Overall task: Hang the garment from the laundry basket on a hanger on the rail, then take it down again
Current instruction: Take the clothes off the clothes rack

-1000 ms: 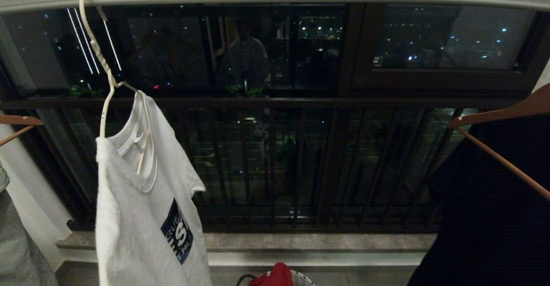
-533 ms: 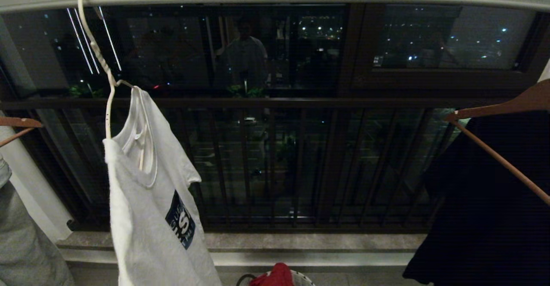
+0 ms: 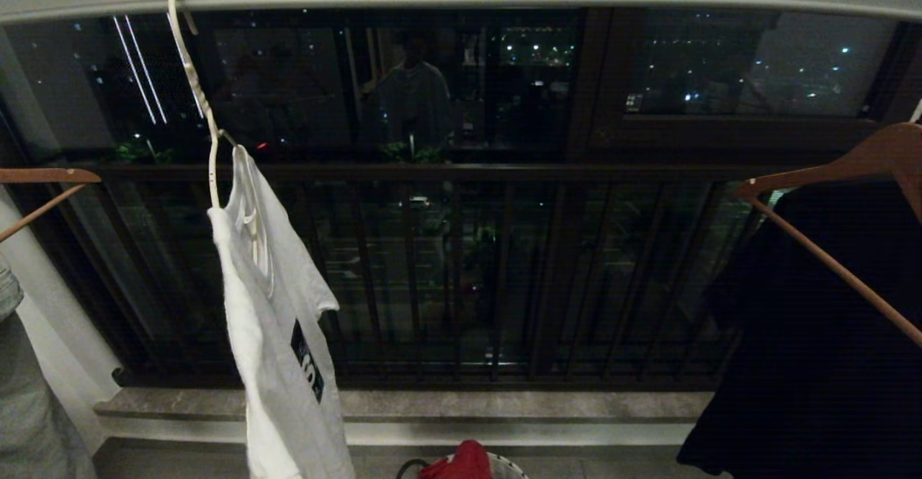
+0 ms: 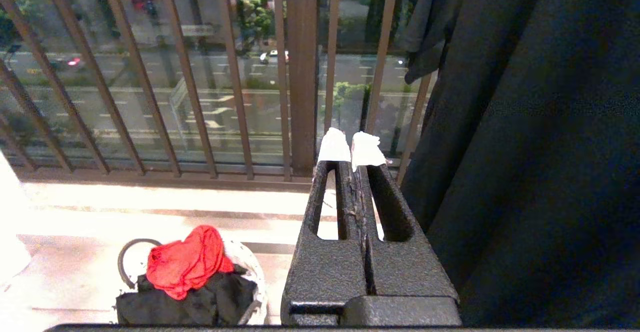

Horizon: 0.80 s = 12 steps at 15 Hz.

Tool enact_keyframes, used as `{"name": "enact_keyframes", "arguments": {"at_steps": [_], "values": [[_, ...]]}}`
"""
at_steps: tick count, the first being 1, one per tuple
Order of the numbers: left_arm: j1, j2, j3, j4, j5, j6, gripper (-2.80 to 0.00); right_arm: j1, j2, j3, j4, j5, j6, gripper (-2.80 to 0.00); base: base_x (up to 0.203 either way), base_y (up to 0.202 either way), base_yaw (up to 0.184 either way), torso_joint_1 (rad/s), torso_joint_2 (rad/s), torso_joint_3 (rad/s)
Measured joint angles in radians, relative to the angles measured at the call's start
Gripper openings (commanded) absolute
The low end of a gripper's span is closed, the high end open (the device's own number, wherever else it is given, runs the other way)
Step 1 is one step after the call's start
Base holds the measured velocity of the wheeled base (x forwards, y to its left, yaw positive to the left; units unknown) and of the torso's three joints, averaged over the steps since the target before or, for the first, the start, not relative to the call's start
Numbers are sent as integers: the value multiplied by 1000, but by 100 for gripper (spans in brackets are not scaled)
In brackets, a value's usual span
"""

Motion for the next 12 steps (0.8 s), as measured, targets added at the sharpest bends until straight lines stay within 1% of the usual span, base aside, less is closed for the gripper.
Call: {"name": "enact_keyframes", "arguments": {"at_steps": [1, 3, 7, 9, 10, 12], "values": [[0, 11, -43, 7, -21, -2, -280, 0, 0, 0, 0, 0, 0, -280, 0, 0, 0, 0, 0, 0], [0, 63, -130, 12, -84, -5, -280, 0, 0, 0, 0, 0, 0, -280, 0, 0, 0, 0, 0, 0], [-1, 274, -310, 15, -195, -9, -280, 0, 0, 0, 0, 0, 0, -280, 0, 0, 0, 0, 0, 0], [-1, 419, -417, 36, -222, -10, -280, 0, 0, 0, 0, 0, 0, -280, 0, 0, 0, 0, 0, 0], [-1, 490, -497, 64, -228, -11, -280, 0, 0, 0, 0, 0, 0, -280, 0, 0, 0, 0, 0, 0], [-2, 616, -680, 165, -235, -34, -280, 0, 0, 0, 0, 0, 0, -280, 0, 0, 0, 0, 0, 0]]}}
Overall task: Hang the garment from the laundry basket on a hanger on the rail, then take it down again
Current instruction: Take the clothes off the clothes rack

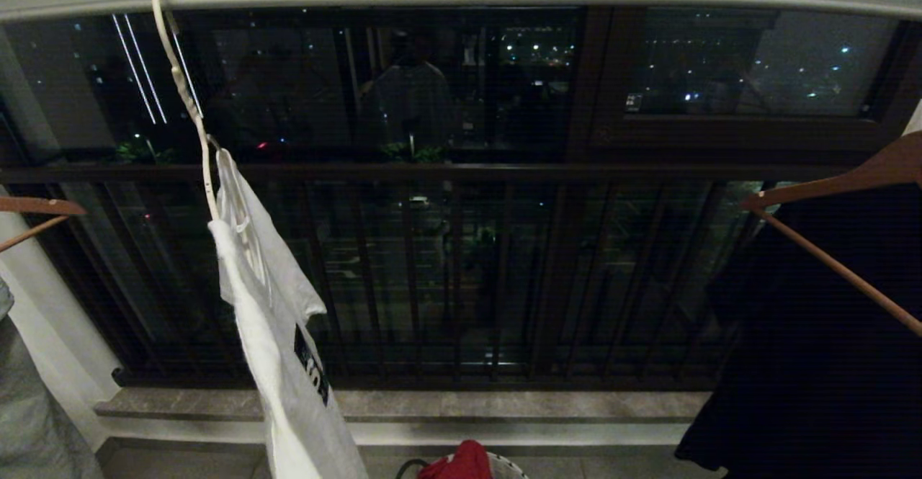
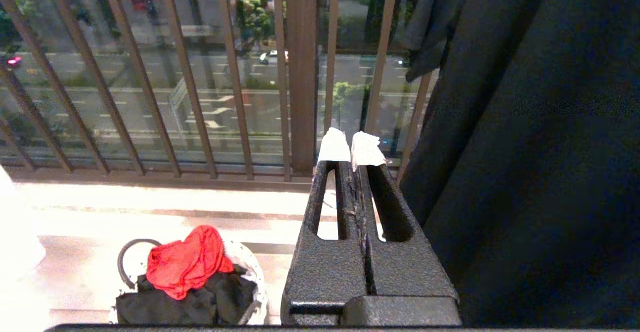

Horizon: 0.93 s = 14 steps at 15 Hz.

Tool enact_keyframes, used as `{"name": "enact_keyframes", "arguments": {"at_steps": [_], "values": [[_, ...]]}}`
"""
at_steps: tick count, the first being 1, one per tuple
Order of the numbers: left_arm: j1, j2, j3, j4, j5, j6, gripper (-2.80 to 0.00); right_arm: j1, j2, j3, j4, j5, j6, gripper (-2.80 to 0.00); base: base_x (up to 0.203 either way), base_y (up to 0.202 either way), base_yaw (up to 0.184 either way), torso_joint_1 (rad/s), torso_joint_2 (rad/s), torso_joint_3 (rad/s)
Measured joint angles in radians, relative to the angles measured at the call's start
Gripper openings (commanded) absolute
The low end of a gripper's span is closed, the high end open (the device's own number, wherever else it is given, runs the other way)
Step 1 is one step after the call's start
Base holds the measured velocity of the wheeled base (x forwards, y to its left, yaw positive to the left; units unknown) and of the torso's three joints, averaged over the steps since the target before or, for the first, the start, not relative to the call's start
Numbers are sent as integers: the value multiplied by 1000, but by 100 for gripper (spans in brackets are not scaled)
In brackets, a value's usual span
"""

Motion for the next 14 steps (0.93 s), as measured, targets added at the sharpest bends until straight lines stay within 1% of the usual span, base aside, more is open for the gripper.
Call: {"name": "enact_keyframes", "arguments": {"at_steps": [2, 4, 5, 6, 8, 9, 10, 11, 14], "values": [[-7, 110, -210, 138, -3, -54, -280, 0, 0, 0, 0, 0, 0, -280, 0, 0, 0, 0, 0, 0], [-38, 220, -412, 301, -3, -120, -280, 0, 0, 0, 0, 0, 0, -280, 0, 0, 0, 0, 0, 0], [-64, 275, -495, 375, -1, -148, -118, 0, 0, 0, 0, 0, 0, -280, 0, 0, 0, 0, 0, 0], [-94, 327, -569, 448, 4, -168, 0, 0, 0, 0, 0, 0, 0, -280, 0, 0, 0, 0, 0, 0], [-148, 417, -684, 574, 32, -193, 0, 0, 0, 0, 0, 0, 0, -280, 0, 0, 0, 0, 0, 0], [-174, 457, -723, 611, 80, -197, 0, 0, 0, 0, 0, 0, 0, -280, 0, 0, 0, 0, 0, 0], [-201, 487, -748, 620, 140, -198, 0, 0, 0, 0, 0, 0, 0, -280, 0, 0, 0, 0, 0, 0], [-237, 516, -770, 621, 215, -201, 0, 0, 0, 0, 0, 0, 0, -280, 0, 0, 0, 0, 0, 0], [-391, 567, -809, 592, 436, -227, 0, 0, 0, 0, 0, 0, 0, -280, 0, 0, 0, 0, 0, 0]]}}
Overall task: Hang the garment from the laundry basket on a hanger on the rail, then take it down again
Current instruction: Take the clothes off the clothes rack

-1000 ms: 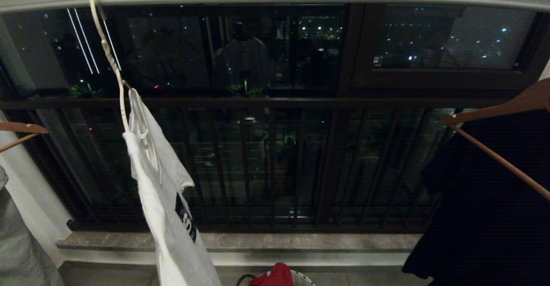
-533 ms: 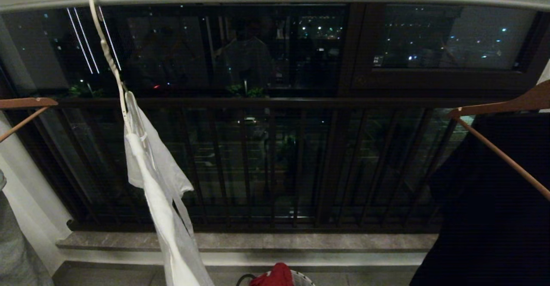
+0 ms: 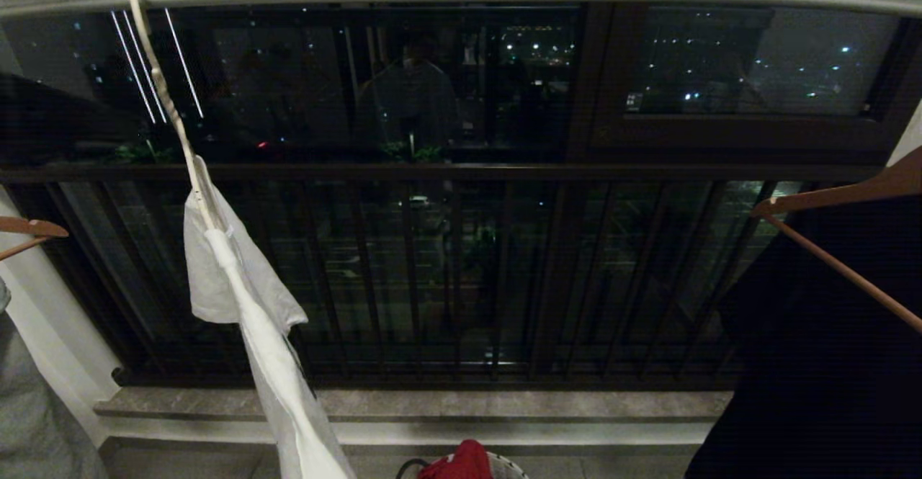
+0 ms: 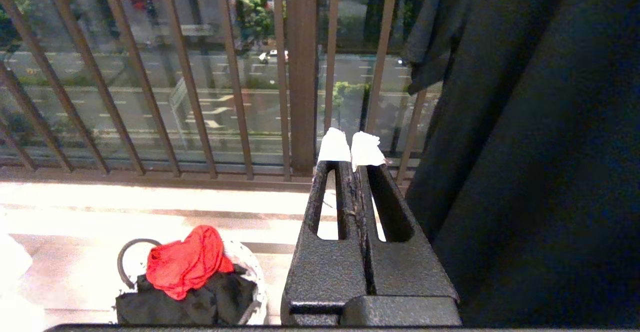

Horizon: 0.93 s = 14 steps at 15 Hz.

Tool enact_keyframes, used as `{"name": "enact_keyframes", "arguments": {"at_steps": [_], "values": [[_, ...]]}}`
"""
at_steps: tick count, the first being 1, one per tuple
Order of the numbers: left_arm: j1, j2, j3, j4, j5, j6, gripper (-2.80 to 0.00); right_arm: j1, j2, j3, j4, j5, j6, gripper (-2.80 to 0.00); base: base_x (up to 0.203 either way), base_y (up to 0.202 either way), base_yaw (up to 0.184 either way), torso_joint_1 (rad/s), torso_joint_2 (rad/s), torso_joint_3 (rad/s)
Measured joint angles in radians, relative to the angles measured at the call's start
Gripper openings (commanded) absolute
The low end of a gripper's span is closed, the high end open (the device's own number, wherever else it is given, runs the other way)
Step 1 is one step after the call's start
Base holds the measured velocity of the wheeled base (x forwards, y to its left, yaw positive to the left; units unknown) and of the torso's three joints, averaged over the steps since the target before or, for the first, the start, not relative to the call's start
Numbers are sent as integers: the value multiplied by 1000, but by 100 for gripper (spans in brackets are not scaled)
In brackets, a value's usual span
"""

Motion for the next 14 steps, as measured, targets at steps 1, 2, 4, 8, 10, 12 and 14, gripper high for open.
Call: {"name": "enact_keyframes", "arguments": {"at_steps": [1, 2, 4, 8, 10, 12, 14], "values": [[-50, 8, -5, -11, 49, -9, 0, 0, 0, 0, 0, 0, 0, -280, 0, 0, 0, 0, 0, 0], [-82, 15, -8, -18, 75, -16, 0, 0, 0, 0, 0, 0, 0, -280, 0, 0, 0, 0, 0, 0], [-108, 31, -10, -30, 99, -15, 0, 0, 0, 0, 0, 0, 0, -280, 0, 0, 0, 0, 0, 0], [-117, 67, 16, -110, 287, 6, 0, 0, 0, 0, 0, 0, 0, -280, 0, 0, 0, 0, 0, 0], [-118, 75, 77, -218, 332, 35, 0, 0, 0, 0, 0, 0, 0, -280, 0, 0, 0, 0, 0, 0], [-118, 77, 144, -330, 379, 73, 0, 0, 0, 0, 0, 0, 0, -280, 0, 0, 0, 0, 0, 0], [-119, 79, 209, -437, 390, 103, 0, 0, 0, 0, 0, 0, 0, -280, 0, 0, 0, 0, 0, 0]]}}
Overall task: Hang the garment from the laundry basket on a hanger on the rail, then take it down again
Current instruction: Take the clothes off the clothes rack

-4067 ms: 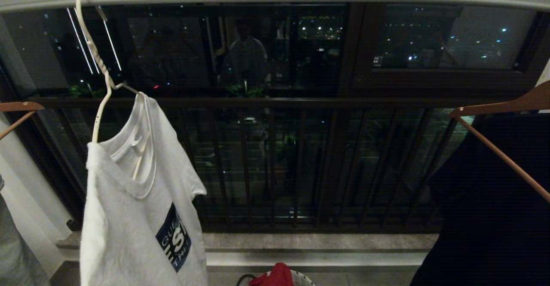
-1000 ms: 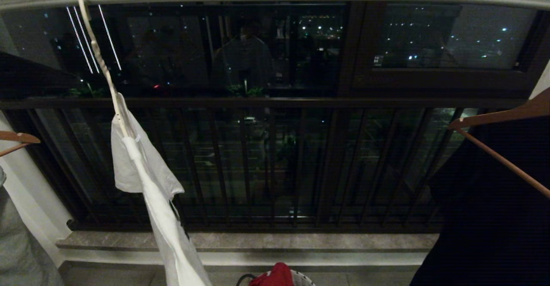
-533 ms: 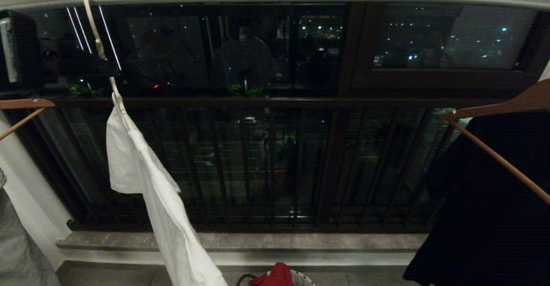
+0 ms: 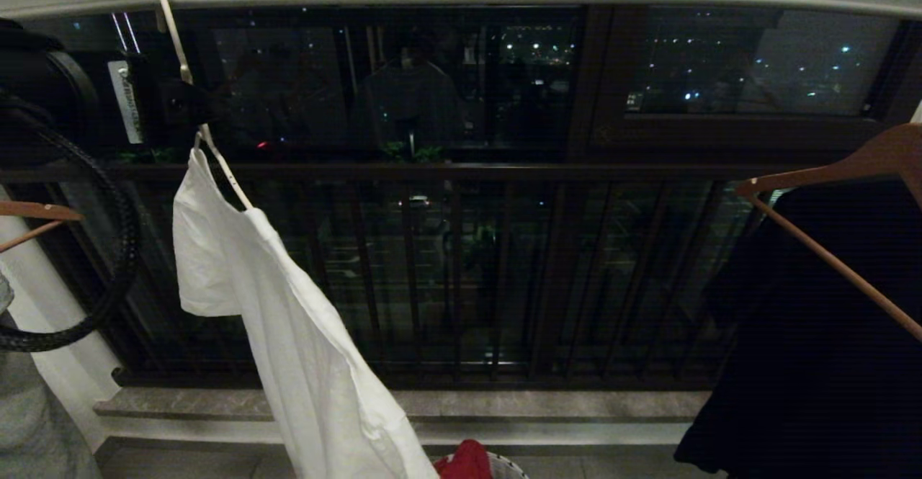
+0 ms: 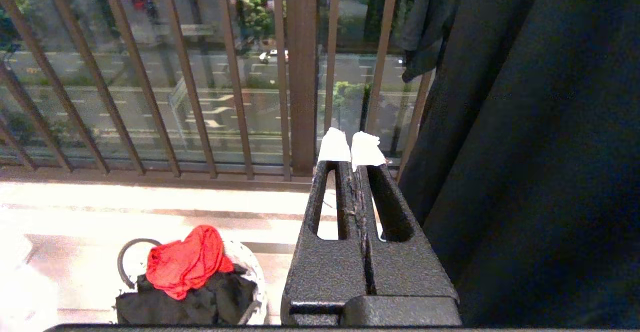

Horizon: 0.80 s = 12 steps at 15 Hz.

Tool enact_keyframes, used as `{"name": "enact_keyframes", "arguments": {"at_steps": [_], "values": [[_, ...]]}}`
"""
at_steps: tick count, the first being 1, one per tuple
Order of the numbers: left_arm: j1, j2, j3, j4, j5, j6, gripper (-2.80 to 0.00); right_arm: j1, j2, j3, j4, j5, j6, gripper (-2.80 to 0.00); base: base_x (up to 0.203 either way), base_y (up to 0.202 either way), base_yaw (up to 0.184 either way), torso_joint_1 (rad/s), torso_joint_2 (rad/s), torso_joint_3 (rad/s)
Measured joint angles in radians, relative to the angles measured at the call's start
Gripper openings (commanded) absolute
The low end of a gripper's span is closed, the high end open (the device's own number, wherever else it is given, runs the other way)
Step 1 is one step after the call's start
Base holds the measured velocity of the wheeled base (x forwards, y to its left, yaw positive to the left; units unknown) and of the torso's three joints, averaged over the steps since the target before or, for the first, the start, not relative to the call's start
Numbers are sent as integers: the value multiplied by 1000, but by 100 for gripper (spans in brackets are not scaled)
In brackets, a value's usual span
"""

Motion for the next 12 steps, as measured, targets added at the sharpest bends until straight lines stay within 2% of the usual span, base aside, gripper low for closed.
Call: {"name": "enact_keyframes", "arguments": {"at_steps": [2, 12], "values": [[0, 1, 34, -40, 4, 12, 0, 0, 0, 0, 0, 0, 0, -280, 0, 0, 0, 0, 0, 0], [-4, 4, 89, -46, 43, 13, 0, 0, 0, 0, 0, 0, 0, -280, 0, 0, 0, 0, 0, 0]]}}
